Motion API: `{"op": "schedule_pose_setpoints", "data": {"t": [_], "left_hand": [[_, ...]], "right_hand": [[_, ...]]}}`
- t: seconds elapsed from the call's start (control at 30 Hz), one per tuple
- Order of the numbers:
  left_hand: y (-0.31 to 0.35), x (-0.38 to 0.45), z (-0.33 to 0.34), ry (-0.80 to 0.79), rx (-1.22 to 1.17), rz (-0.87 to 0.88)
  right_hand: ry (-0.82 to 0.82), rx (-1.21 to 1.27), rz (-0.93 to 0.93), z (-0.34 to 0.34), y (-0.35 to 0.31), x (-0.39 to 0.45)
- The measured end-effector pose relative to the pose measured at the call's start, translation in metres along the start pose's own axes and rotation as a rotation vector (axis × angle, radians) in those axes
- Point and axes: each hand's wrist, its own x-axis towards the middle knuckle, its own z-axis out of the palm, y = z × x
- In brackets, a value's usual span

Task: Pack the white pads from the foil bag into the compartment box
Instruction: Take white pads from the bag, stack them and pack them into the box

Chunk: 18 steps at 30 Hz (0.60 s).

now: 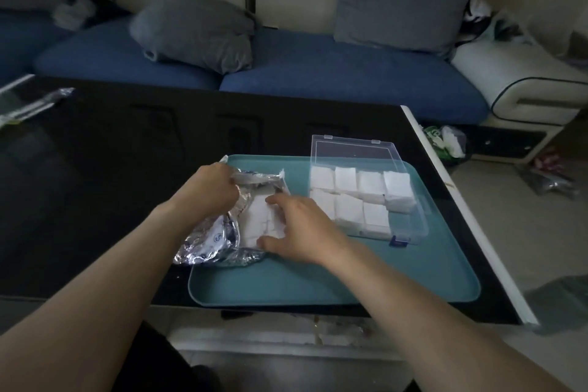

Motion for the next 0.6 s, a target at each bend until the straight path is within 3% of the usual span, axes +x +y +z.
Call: {"op": "schedule_pose_setpoints", "data": {"t": [0.13, 0.3, 0.6], "left_hand": [[-0.011, 0.003, 0.000, 0.048, -0.039, -0.075], [-0.007, 0.006, 0.007, 0.002, 0.007, -0.057], [-0.011, 0.011, 0.012, 0.021, -0.026, -0.082]], "right_hand": [[0.030, 0.054, 0.008, 0.003, -0.005, 0.009], [-0.048, -0.009, -0.040, 0.004, -0.013, 0.016], [0.119, 0.078, 0.034, -0.003, -0.028, 0.018]]}}
